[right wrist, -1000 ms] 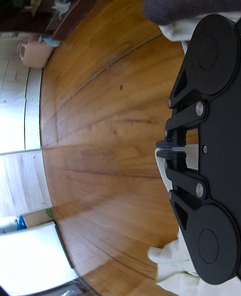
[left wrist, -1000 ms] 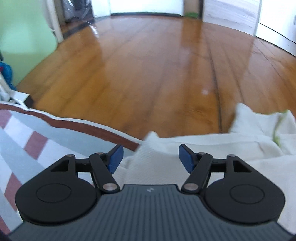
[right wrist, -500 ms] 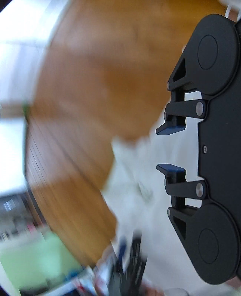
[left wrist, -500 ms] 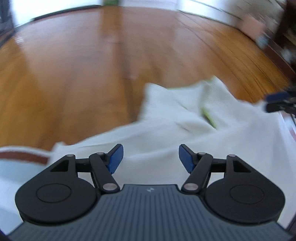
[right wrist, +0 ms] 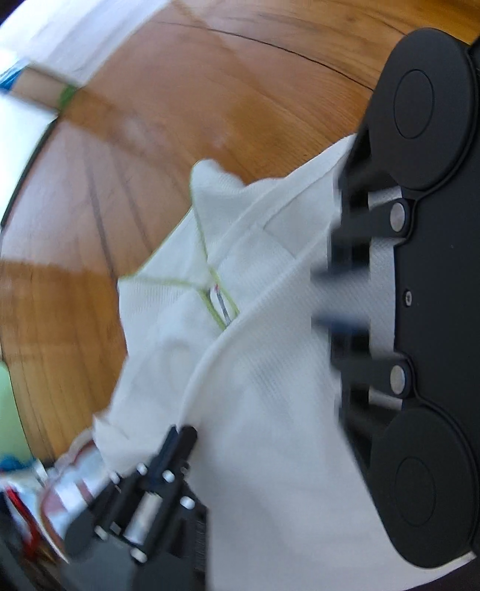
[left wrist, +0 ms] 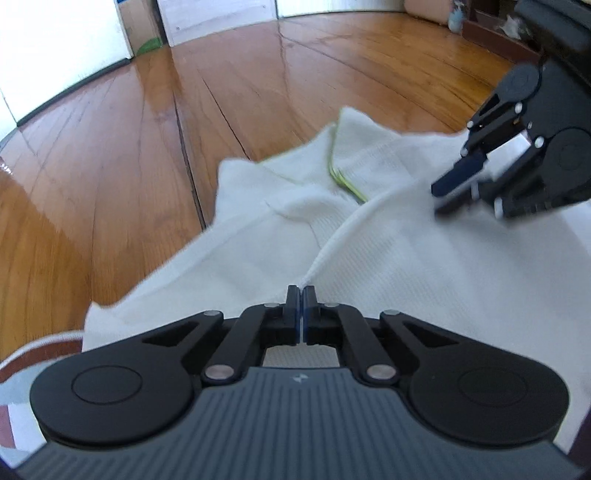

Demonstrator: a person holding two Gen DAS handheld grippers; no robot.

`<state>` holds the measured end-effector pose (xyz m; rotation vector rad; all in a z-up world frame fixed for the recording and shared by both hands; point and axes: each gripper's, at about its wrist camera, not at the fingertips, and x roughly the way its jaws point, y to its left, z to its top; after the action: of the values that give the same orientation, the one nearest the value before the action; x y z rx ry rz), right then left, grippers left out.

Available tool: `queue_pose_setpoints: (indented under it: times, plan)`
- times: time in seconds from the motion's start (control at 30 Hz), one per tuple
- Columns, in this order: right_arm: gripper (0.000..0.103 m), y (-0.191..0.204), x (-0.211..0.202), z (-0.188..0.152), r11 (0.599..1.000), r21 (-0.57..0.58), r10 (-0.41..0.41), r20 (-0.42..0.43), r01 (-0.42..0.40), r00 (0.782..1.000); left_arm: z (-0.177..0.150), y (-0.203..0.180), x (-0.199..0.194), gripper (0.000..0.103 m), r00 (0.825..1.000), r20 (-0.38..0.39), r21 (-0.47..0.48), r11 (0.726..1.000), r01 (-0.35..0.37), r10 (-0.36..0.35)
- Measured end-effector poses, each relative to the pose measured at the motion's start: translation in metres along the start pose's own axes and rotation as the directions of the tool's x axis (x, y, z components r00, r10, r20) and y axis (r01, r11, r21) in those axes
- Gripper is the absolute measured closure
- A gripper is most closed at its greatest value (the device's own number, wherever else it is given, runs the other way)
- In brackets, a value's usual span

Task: Fold clothes

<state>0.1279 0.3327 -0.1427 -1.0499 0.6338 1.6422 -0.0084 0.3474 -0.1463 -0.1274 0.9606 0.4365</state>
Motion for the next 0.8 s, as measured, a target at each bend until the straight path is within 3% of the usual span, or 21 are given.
queue_pose_setpoints:
  times: [0.1,0.13,0.17,0.23,0.37,0.43,0.5,0.6,0.67,0.7,0.8]
  plan:
    - [0.099,0.003,-0.005,0.004,1.000,-0.005,-0.003,0.030,0.004,1.000,0.000,-0.002,-0.003,0.101,1.000,0.007,-0.007,1.000,0.023,-0.023]
    - [0.088,0.000,-0.005,0.007,1.000,0.009,0.000,0.037,0.000,0.999,0.002,-0.002,-0.004,0.102,1.000,0.006,-0.011,1.000,0.025,-0.025]
    - [0.065,-0.002,-0.005,0.011,1.000,0.024,0.003,0.044,-0.004,0.999,0.003,-0.001,-0.004,0.102,1.000,0.004,-0.013,1.000,0.024,-0.024]
    - [0.042,-0.007,-0.005,0.017,0.999,0.052,0.009,0.058,-0.012,0.998,0.002,0.001,-0.003,0.102,0.999,0.001,-0.024,0.999,0.037,-0.037]
    - [0.038,-0.017,-0.005,0.031,0.994,0.109,0.020,0.088,-0.029,0.996,-0.009,0.005,0.000,0.102,0.998,-0.012,-0.084,0.994,0.066,-0.067]
    - [0.038,-0.019,0.009,0.038,0.989,0.115,0.093,0.018,-0.095,0.995,-0.014,0.007,0.000,0.102,0.997,-0.013,-0.121,0.990,0.076,-0.078]
    - [0.038,-0.023,0.023,0.038,0.961,0.164,0.244,-0.111,-0.225,0.963,-0.015,0.010,-0.002,0.102,0.996,-0.019,-0.163,0.983,0.086,-0.090]
    - [0.039,-0.023,0.015,0.027,0.926,0.213,0.339,-0.112,-0.310,0.934,-0.014,0.012,-0.004,0.102,0.995,-0.043,-0.207,0.975,0.082,-0.093]
    - [0.053,-0.020,0.007,0.017,0.935,0.213,0.305,-0.087,-0.282,0.948,-0.010,0.010,-0.009,0.099,0.995,-0.050,-0.212,0.974,0.073,-0.086]
    - [0.055,-0.017,0.004,0.012,0.944,0.216,0.271,-0.074,-0.250,0.960,-0.008,0.009,-0.014,0.099,0.996,-0.036,-0.209,0.975,0.078,-0.087]
    - [0.066,-0.003,-0.010,-0.006,0.960,0.199,0.202,-0.006,-0.197,0.979,-0.001,0.008,-0.027,0.096,0.997,0.044,-0.234,0.969,0.076,-0.067]
